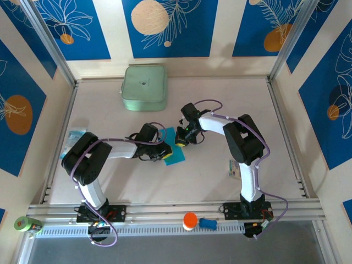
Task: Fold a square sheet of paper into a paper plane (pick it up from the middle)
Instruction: First fold the square sheet of paper in half at the center of the table.
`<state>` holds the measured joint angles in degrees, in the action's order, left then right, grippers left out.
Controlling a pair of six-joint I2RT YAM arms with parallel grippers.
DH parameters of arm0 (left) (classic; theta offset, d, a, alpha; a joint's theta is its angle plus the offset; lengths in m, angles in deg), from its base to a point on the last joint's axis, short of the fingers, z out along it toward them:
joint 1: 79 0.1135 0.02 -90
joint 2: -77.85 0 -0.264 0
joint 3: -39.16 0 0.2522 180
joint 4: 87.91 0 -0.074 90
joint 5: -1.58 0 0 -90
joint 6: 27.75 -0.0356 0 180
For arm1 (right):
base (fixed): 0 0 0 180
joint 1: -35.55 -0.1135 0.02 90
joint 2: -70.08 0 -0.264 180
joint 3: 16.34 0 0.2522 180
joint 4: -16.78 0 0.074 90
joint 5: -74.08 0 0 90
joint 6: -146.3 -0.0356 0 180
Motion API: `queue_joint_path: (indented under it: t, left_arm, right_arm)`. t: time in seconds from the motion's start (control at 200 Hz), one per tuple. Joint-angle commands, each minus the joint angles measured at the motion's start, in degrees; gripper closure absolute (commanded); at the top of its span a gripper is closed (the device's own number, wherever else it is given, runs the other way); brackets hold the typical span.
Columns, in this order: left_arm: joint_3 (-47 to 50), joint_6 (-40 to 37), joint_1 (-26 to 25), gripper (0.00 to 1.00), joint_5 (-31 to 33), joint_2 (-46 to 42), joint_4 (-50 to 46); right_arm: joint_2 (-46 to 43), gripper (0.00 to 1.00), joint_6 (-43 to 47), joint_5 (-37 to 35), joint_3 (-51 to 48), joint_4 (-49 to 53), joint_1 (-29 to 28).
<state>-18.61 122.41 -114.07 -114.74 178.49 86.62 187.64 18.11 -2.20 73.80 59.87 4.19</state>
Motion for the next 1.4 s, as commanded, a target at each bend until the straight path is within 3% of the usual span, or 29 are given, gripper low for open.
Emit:
queue_joint_path:
  t: [0.0, 0.235, 0.38, 0.58, 0.805, 1.015, 1.396]
  left_arm:
    - [2.99, 0.26, -0.42, 0.82, 1.11, 0.57, -1.51]
    - [4.88, 1.38, -0.45, 0.81, 0.88, -5.06, 4.86]
    - [3.44, -2.05, -0.37, 0.8, 5.2, -9.47, 0.04]
    - [-0.36, -5.3, 0.14, 0.81, 7.5, -5.3, -6.53]
    - [-0.41, -5.17, 0.18, 0.83, 6.84, -1.26, -5.25]
    - [7.21, -2.44, 0.24, 0.83, 6.39, -1.31, 1.11]
    - [2.31, -2.08, -1.76, 0.82, 3.37, -6.82, 0.54]
  right_arm:
    - [4.75, 1.0, -1.0, -6.67, -3.08, 3.9, -0.11]
    - [5.06, 1.0, -1.0, -7.55, -2.99, 4.51, -0.01]
    - [5.4, 1.0, -0.92, -7.3, -2.95, 4.54, -0.02]
    - [6.06, 1.0, -0.92, -7.01, -2.68, 4.43, -0.12]
    - [5.93, 1.0, -0.77, -7.03, -2.67, 4.52, -0.2]
    - [6.24, 1.0, -0.83, -7.43, -2.76, 4.47, -0.36]
    - [6.72, 1.0, -0.84, -7.39, -2.02, 5.46, -0.38]
